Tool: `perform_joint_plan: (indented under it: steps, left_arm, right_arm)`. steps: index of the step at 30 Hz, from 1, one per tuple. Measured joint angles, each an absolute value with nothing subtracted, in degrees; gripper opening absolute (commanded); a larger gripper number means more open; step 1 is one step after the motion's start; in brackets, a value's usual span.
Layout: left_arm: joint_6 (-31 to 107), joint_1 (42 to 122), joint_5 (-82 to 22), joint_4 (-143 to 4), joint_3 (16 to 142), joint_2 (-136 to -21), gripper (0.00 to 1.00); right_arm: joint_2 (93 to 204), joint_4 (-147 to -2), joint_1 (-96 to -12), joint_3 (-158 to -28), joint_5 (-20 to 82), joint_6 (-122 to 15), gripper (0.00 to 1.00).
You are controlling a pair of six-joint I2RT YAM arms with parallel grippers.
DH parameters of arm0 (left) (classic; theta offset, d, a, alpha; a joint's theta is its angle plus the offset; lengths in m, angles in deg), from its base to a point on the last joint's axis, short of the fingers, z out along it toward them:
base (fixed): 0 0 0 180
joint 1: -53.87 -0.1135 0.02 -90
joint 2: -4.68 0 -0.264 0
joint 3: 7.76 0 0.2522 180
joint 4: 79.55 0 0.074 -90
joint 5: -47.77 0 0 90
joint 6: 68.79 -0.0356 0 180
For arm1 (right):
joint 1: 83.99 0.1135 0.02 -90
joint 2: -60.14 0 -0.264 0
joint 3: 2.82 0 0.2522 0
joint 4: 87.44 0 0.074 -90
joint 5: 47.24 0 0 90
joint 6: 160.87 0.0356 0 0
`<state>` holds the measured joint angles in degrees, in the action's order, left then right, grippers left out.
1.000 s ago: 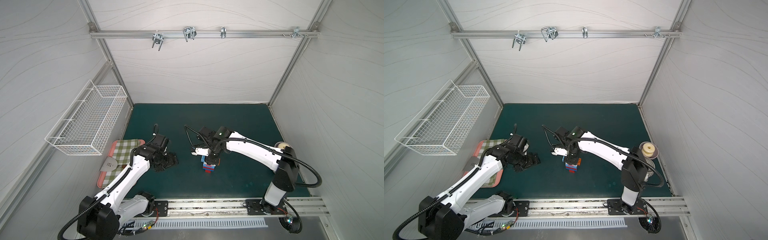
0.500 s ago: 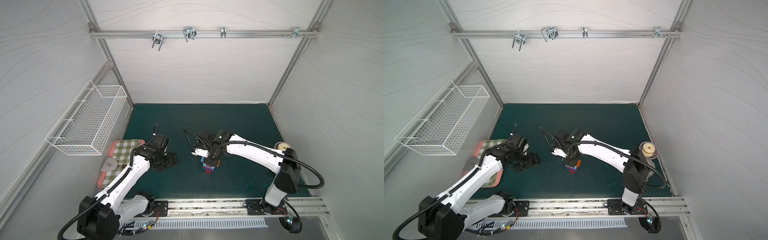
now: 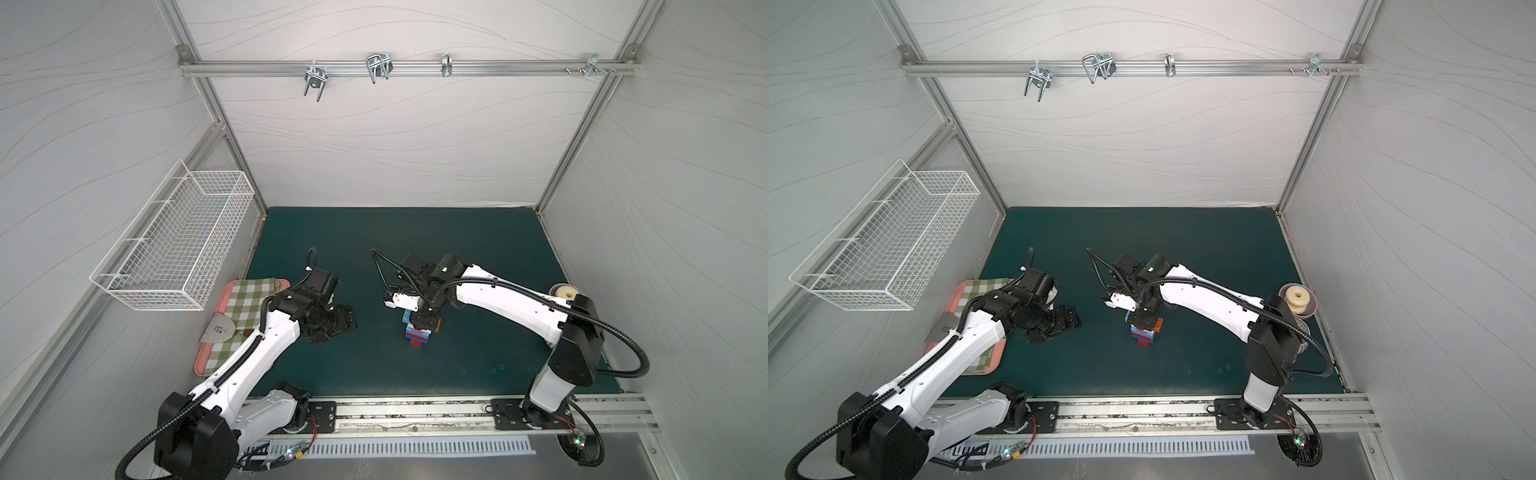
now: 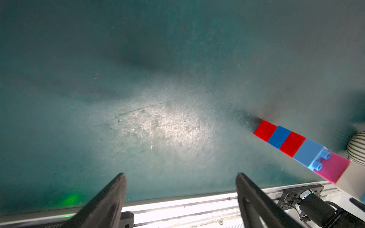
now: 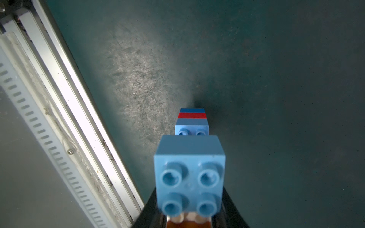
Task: Assemble a carrot with lego
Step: Assemble the lego brick with the lego brick.
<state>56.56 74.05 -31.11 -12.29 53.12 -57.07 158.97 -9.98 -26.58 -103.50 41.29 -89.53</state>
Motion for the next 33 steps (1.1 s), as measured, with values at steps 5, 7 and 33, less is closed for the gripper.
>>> perform_joint_plan:
  steps: [5,7,33]
  left_arm:
    - [56.5,74.0,-31.1,-12.3,53.1,-57.1,0.87]
    - [56.5,74.1,-31.1,-12.3,53.1,-57.1,0.87]
    - [55.8,74.0,-31.3,-12.3,53.1,-57.2,0.87]
  right_arm:
    - [159.5,-9.3,-27.1,-104.1,39.3,-89.9,0.00]
    - [159.5,-9.3,-27.2,-104.0,39.1,-89.9,0.00]
    - [158.9,-10.3,-25.0,-103.3,43.9,-85.4,0.00]
